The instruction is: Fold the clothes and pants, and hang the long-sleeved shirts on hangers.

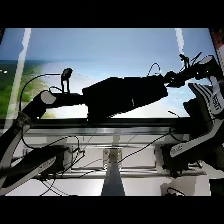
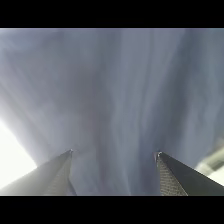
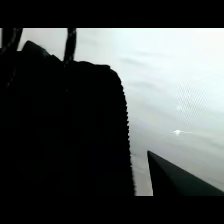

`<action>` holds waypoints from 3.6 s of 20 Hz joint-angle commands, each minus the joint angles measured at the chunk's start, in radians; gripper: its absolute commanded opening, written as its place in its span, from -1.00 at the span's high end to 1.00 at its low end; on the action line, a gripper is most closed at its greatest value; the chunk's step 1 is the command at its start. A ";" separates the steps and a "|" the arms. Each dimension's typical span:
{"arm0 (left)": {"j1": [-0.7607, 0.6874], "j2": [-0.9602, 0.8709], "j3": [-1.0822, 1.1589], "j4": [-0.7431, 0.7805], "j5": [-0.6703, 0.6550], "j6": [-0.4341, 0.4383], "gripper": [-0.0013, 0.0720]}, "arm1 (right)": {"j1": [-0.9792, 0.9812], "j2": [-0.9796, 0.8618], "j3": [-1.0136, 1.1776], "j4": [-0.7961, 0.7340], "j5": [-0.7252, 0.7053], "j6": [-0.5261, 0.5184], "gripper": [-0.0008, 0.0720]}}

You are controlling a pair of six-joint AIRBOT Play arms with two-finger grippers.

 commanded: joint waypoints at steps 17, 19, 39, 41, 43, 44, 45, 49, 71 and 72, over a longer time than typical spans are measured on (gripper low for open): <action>0.010 -0.216 0.052 0.017 0.116 0.178 -0.62 | 0.566 -0.071 0.045 0.211 0.166 -0.179 0.87; 0.032 -0.172 0.106 0.038 0.116 0.211 -0.62 | 0.568 -0.049 0.105 0.204 0.155 -0.156 0.89; 0.229 0.277 0.197 0.105 0.109 0.210 -0.62 | 0.077 1.025 0.255 -0.829 0.295 0.730 0.89; 0.229 0.276 0.197 0.105 0.109 0.210 -0.62 | -0.005 1.102 0.255 -0.974 0.416 0.817 0.89; 0.229 0.276 0.197 0.104 0.109 0.210 -0.62 | -0.084 1.158 0.255 -1.098 0.483 0.891 0.89; 0.229 0.276 0.197 0.104 0.109 0.210 -0.62 | -0.120 1.183 0.255 -1.131 0.486 0.891 0.89; 0.229 0.276 0.197 0.104 0.109 0.210 -0.62 | -0.152 1.206 0.254 -1.149 0.487 0.890 0.89; 0.229 0.276 0.197 0.104 0.109 0.210 -0.62 | -0.228 1.253 0.254 -1.194 0.470 0.909 0.48; 0.229 0.276 0.197 0.105 0.109 0.210 -0.62 | 0.129 0.858 0.254 -0.348 0.171 0.358 0.89; 0.229 0.276 0.197 0.104 0.109 0.210 -0.62 | 0.191 0.859 0.254 -0.410 0.147 0.358 0.89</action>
